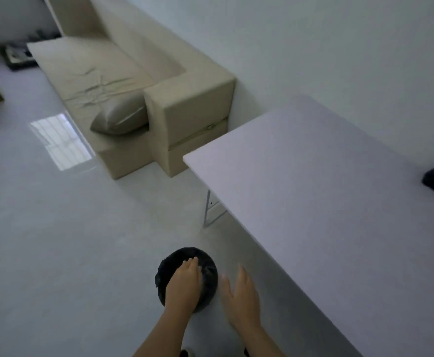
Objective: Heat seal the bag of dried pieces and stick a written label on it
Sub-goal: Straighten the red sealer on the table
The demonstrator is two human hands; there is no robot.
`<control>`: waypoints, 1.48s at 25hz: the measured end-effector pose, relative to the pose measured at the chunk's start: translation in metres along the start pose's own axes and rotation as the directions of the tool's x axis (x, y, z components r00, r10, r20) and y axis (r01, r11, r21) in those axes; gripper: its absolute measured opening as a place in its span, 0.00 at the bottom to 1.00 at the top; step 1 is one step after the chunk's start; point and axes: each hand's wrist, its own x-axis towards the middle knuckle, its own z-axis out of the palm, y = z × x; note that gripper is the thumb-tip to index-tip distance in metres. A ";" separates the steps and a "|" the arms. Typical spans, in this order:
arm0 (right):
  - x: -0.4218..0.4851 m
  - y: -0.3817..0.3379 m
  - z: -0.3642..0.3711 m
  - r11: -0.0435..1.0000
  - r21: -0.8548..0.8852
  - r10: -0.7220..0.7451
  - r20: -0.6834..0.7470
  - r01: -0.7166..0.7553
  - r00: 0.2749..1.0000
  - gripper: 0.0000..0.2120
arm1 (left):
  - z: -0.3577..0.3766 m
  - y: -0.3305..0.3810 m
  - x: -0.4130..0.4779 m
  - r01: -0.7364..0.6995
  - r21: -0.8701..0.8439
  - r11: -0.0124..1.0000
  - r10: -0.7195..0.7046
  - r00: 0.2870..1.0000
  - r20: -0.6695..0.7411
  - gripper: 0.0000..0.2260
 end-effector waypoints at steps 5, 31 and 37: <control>-0.041 0.039 -0.101 0.983 0.181 0.080 -0.348 -0.016 0.934 0.29 | -0.024 0.115 -0.022 -0.379 0.042 0.924 0.381 0.924 -0.034 0.17; -0.084 0.545 -0.476 0.802 0.314 0.573 -0.644 -0.507 0.507 0.35 | 0.233 0.662 -0.105 -0.784 -0.044 0.619 0.750 0.574 0.328 0.24; -0.070 0.601 -0.503 0.774 0.154 0.604 -0.470 -0.614 0.644 0.46 | 0.261 0.701 -0.094 -0.760 -0.103 0.642 0.744 0.584 0.326 0.24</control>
